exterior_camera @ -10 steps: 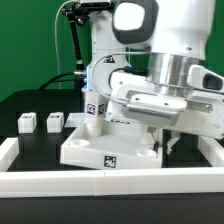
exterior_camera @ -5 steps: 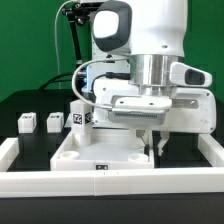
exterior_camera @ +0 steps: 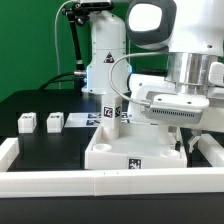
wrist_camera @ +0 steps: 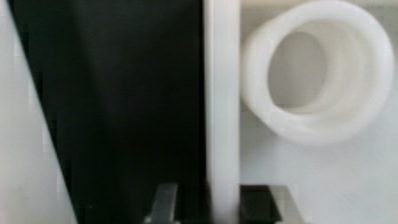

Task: Assemble square table

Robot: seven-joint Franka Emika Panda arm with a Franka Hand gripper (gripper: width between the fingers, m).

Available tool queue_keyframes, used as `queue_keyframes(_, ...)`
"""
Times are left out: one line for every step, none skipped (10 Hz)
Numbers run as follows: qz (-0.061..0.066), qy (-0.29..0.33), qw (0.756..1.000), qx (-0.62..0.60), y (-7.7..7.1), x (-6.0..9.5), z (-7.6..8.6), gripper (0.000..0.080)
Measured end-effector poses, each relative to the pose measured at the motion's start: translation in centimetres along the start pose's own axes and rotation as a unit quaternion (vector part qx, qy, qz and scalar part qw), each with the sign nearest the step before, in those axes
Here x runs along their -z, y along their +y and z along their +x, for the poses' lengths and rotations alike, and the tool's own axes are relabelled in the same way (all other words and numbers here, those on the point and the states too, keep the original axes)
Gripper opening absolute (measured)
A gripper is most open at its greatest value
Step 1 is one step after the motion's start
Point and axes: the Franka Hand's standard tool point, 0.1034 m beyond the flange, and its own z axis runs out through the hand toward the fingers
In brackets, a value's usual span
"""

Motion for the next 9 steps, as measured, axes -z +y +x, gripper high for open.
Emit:
queue_keyframes(0.000,0.000,1.000,-0.001,-0.1,0.0,0.0,0.0060)
queue_keyframes(0.000,0.000,1.000,-0.001,-0.1,0.0,0.0,0.0060)
queue_keyframes(0.000,0.000,1.000,-0.001,-0.1,0.0,0.0,0.0060)
queue_keyframes(0.001,0.000,1.000,0.000,-0.1,0.0,0.0,0.0060)
queue_keyframes(0.010,0.003,1.000,0.007,0.2,0.0,0.0,0.0060)
queue_keyframes(0.015,0.005,1.000,0.012,0.6,0.1,0.1,0.0060)
queue_keyframes(0.021,0.009,1.000,0.016,0.9,0.1,0.1,0.0060)
queue_keyframes(0.031,0.015,0.999,0.025,1.1,0.2,0.2,0.0060)
queue_keyframes(0.035,0.018,0.999,0.028,1.4,0.3,0.4,0.0060)
